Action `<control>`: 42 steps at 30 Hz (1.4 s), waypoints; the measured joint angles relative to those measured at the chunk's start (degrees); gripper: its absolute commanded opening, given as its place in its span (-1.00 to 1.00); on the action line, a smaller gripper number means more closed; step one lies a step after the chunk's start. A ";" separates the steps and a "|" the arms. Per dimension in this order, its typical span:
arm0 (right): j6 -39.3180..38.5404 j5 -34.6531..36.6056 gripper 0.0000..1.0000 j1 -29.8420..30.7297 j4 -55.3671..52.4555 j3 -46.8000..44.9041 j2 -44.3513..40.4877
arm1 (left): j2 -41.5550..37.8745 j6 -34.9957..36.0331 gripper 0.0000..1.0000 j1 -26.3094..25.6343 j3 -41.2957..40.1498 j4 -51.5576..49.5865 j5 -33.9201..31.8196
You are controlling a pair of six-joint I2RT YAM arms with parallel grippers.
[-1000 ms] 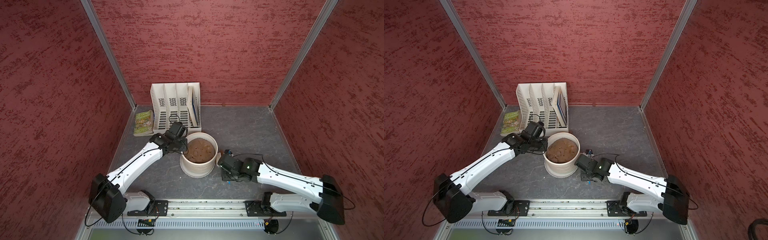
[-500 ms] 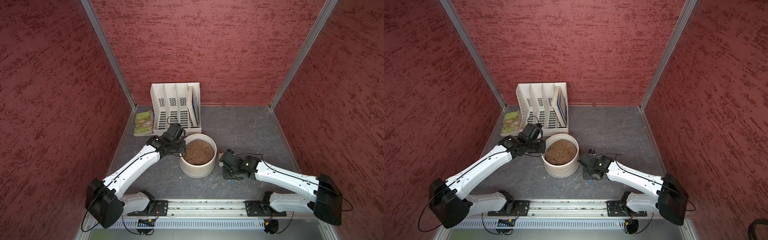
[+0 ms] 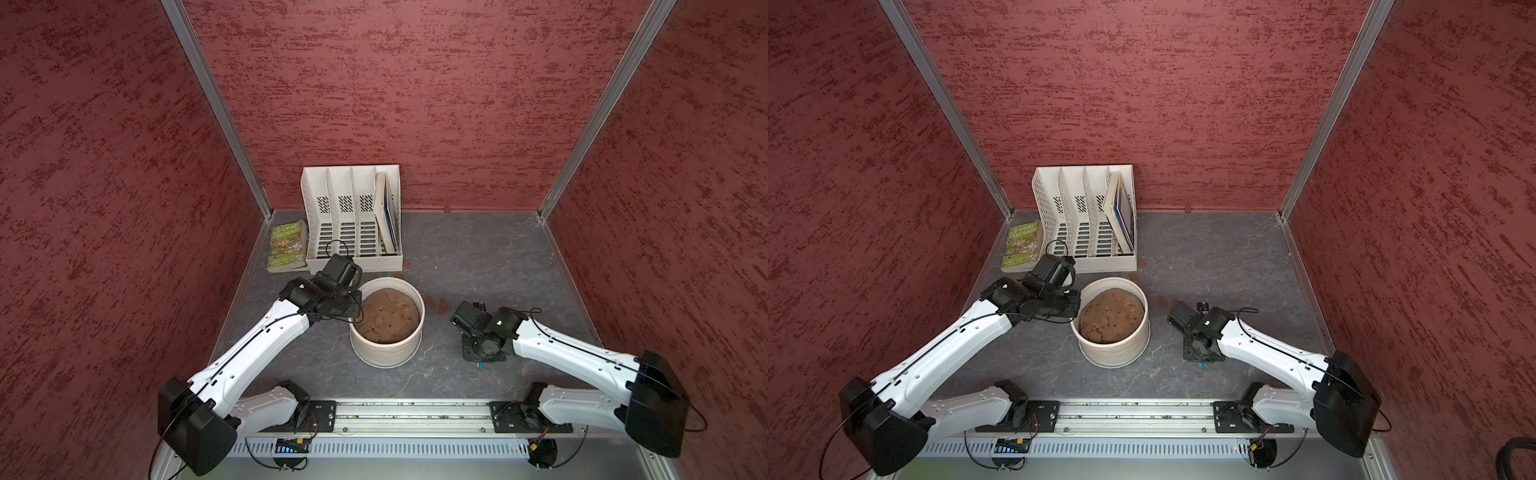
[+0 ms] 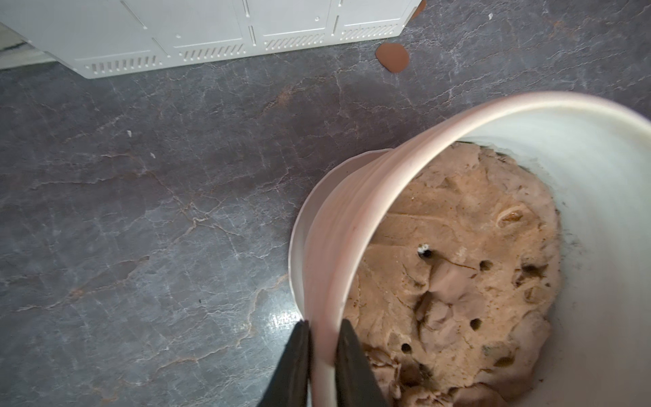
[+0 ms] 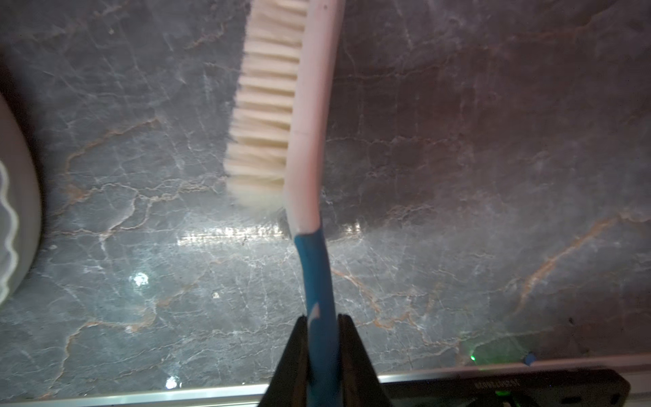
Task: Scrub the dried mud off the ceramic pot
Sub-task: Brush off the soil from the pot, then place the brush at the center of the board.
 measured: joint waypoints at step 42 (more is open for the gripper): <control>-0.28 20.76 0.97 3.56 -7.15 14.43 -14.27 | -15.21 -3.72 1.00 7.37 -1.92 12.33 -6.36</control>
